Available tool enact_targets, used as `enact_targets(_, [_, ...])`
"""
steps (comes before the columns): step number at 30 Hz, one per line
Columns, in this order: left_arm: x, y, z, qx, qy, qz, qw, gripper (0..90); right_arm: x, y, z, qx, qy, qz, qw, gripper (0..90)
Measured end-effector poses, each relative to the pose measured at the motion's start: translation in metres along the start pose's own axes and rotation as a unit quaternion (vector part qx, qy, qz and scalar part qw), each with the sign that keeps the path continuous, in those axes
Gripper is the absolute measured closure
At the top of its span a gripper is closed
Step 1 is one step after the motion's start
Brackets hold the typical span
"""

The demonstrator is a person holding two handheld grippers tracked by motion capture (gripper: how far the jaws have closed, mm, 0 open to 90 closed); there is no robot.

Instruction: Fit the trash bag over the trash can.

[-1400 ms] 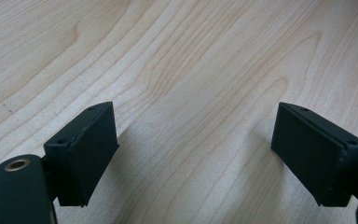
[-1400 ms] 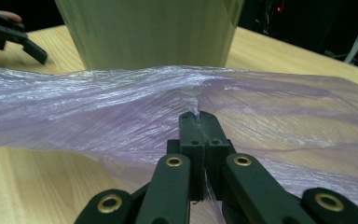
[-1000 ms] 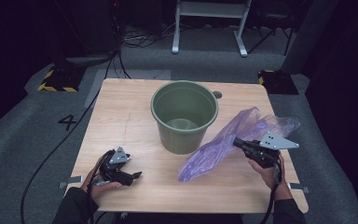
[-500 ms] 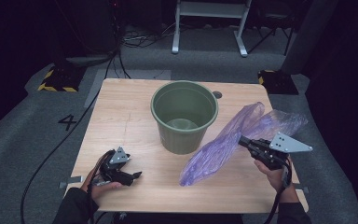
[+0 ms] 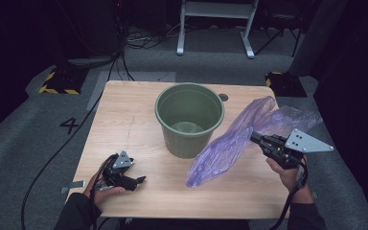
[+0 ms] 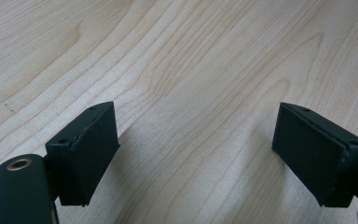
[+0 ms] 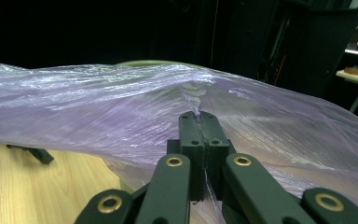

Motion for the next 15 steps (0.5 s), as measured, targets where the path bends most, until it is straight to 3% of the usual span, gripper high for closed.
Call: enact_targets(15, [0.000, 0.000, 0.000, -0.003, 0.000, -0.005, 1.0000, 13.8, -0.020, 0.035, 0.024, 0.005, -0.002, -0.048, 0.9988, 90.0])
Point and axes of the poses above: each handheld gripper's, and its own axes: x roughly backward along the jaws, z roughly out of its top, y roughly to its right, the point moved 7 cm from there along -x, roughly forward along the jaws, and after that the axes turned 12 degrees about x, right-handed, at the moved point
